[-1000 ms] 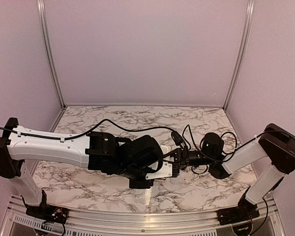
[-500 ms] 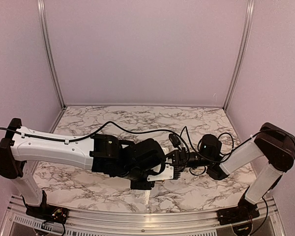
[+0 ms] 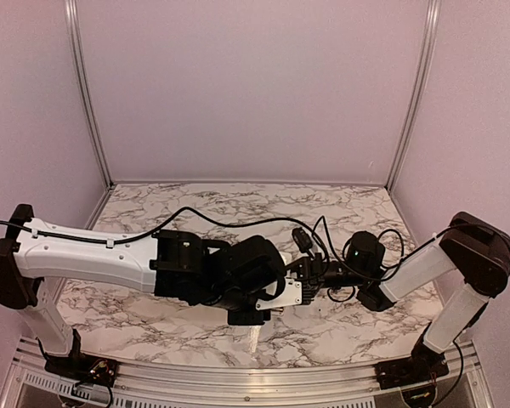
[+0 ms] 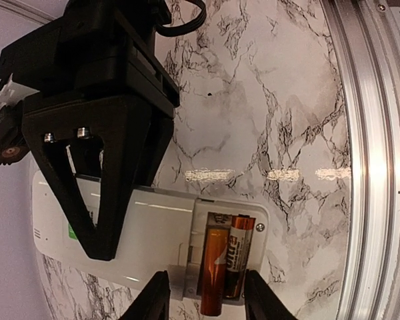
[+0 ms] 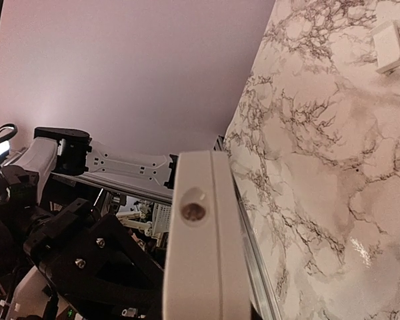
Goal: Load the batteries into the remote control
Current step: Place the battery in the battery compartment, then adjust the battery in the battery compartment.
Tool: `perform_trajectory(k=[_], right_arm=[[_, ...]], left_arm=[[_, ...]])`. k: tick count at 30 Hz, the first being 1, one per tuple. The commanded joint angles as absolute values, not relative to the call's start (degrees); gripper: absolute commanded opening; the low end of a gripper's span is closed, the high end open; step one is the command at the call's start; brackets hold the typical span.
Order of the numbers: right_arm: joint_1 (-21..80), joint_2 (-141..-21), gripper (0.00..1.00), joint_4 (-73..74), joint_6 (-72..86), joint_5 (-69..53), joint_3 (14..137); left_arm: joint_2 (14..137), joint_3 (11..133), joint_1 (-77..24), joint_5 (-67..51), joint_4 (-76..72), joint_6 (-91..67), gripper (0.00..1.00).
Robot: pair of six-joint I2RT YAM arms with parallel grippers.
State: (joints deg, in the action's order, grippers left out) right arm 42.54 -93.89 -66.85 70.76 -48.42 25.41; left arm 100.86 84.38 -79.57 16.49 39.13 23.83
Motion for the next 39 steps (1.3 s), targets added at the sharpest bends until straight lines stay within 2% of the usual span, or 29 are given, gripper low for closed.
perform_trajectory(k=[1, 7, 10, 14, 16, 27, 39], right_arm=[[43.16, -94.03, 0.0, -72.86, 71.56, -48.59, 27.05], [42.99, -93.34, 0.0, -72.71, 71.22, -48.78, 27.42], [42.97, -92.6, 0.0, -72.13, 71.13, -48.45, 27.43], [42.98, -91.88, 0.0, -71.48, 71.43, -47.87, 27.25], [42.98, -91.7, 0.0, -70.92, 71.37, -47.6, 27.29], [42.98, -91.71, 0.0, -70.05, 71.46, -47.23, 27.68], [42.98, -91.76, 0.0, -69.69, 71.19, -47.72, 28.11]], left_arm=[[94.09, 81.27, -79.58, 15.84, 33.16, 21.03, 0.41], [84.15, 72.37, -76.01, 9.89, 25.12, 15.24, 0.4], [81.68, 69.21, -73.45, 7.74, 24.76, 11.96, 0.29], [82.53, 67.9, -72.38, 7.75, 26.0, 10.01, 0.11], [84.22, 68.54, -72.27, 7.91, 27.2, 9.6, 0.06], [88.28, 71.21, -72.57, 4.85, 28.53, 11.07, 0.02], [89.05, 71.86, -72.55, 0.53, 28.59, 12.79, 0.01]])
